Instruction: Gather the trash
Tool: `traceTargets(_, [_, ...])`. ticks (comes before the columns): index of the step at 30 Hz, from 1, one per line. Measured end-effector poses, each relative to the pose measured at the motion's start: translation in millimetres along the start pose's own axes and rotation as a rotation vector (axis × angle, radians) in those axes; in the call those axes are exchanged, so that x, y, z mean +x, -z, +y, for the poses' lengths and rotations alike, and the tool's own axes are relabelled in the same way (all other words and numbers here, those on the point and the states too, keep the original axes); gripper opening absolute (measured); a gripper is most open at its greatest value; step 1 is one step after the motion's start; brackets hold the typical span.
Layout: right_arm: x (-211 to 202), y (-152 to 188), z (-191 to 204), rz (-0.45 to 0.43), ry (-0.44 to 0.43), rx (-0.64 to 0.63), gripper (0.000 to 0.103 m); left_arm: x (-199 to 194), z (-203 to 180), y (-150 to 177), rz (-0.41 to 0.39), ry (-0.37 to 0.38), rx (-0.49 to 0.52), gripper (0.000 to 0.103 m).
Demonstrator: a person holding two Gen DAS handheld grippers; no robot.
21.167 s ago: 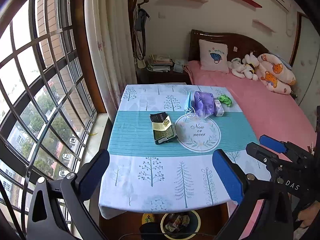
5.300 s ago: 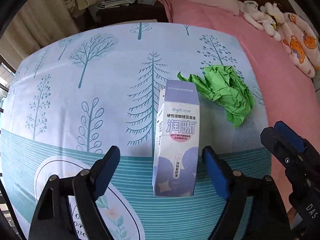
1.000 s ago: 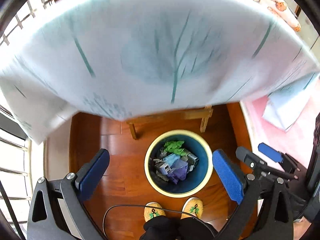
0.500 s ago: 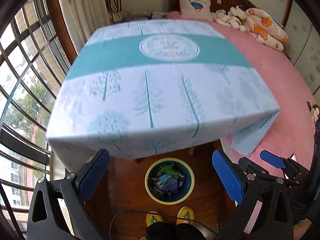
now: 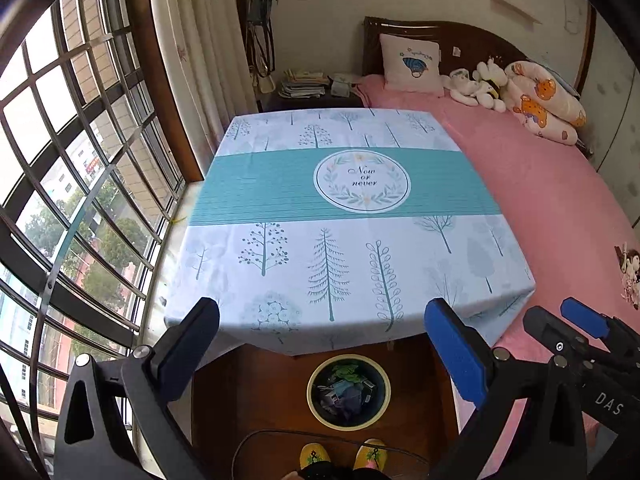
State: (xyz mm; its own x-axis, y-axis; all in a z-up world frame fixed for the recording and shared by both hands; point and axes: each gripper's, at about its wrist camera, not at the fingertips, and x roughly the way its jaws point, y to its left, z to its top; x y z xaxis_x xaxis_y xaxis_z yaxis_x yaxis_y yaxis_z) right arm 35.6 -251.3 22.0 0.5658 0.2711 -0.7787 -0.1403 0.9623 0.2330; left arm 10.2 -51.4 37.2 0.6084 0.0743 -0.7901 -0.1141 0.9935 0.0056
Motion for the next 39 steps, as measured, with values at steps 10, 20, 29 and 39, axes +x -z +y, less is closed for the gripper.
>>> traceTargets(10, [-4, -7, 30, -0.015, -0.002, -0.110, 0.077, -17, 2, 6, -0.038, -0.018, -0.034, 0.101])
traceTargets(20, [9, -2, 30, 0.019, -0.018, -0.121, 0.077, -9, 6, 13, -0.030, -0.033, -0.071, 0.101])
traceTargets(29, [15, -5, 22, 0.013, -0.032, -0.117, 0.077, -6, 5, 14, -0.034, -0.038, -0.074, 0.101])
traceTargets(39, [17, -9, 18, 0.004, -0.045, -0.137, 0.077, -3, 0, 13, -0.027, -0.048, -0.088, 0.101])
